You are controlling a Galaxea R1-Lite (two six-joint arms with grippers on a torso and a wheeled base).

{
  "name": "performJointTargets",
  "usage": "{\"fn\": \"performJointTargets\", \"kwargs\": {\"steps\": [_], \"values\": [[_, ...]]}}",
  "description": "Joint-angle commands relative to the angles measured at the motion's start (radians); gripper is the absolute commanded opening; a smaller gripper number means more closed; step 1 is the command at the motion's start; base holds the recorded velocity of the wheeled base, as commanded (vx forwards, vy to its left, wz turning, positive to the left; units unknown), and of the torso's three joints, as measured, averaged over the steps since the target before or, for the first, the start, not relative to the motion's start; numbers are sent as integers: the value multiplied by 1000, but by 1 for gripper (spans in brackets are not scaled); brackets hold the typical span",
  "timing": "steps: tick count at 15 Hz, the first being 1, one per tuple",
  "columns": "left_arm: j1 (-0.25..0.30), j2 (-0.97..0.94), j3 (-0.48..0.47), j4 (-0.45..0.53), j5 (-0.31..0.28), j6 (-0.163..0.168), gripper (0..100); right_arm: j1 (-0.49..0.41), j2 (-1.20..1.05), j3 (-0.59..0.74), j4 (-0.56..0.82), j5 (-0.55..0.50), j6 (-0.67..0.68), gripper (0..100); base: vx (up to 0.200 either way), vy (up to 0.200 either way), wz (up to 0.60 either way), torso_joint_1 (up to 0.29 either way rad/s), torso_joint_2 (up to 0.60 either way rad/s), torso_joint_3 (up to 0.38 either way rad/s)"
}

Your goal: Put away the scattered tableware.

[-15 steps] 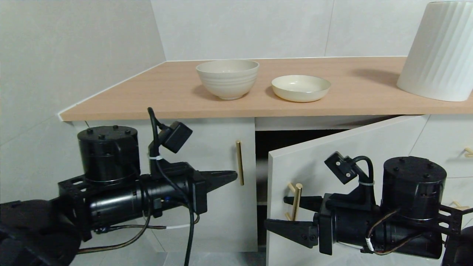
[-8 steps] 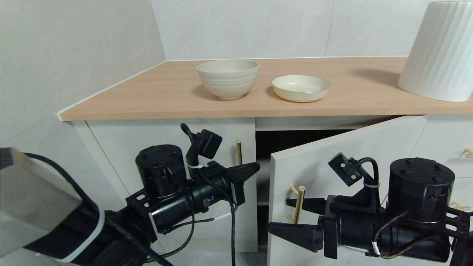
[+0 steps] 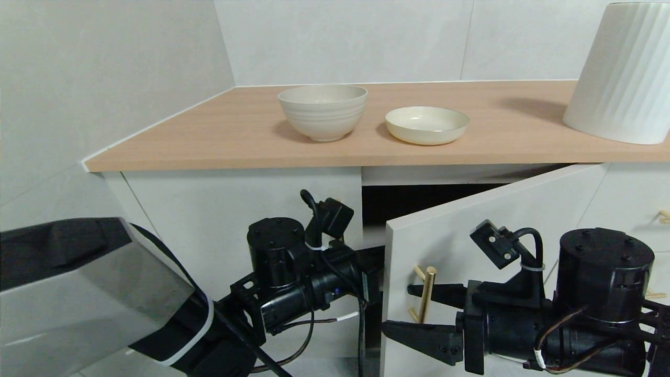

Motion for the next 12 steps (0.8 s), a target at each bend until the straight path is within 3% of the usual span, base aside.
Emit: {"fn": "performJointTargets", "kwargs": {"steps": [1,8,10,12], "values": [[-15,22,-8,-8,0,0,0,-11,-11,8,4,-6,-3,100,0,0,0,0,0,0],[-32,13,-6,-28,0,-1,0,-93,-96,26,34,-81,-130,100,0,0,0,0,0,0],[-31,-10,-2,-27,1,-1,0,-99,-197,-8,185,-81,-130,100,0,0,0,0,0,0],[-32,-44,27,-19,0,-3,0,-99,-349,-25,436,-70,-130,100,0,0,0,0,0,0]]}}
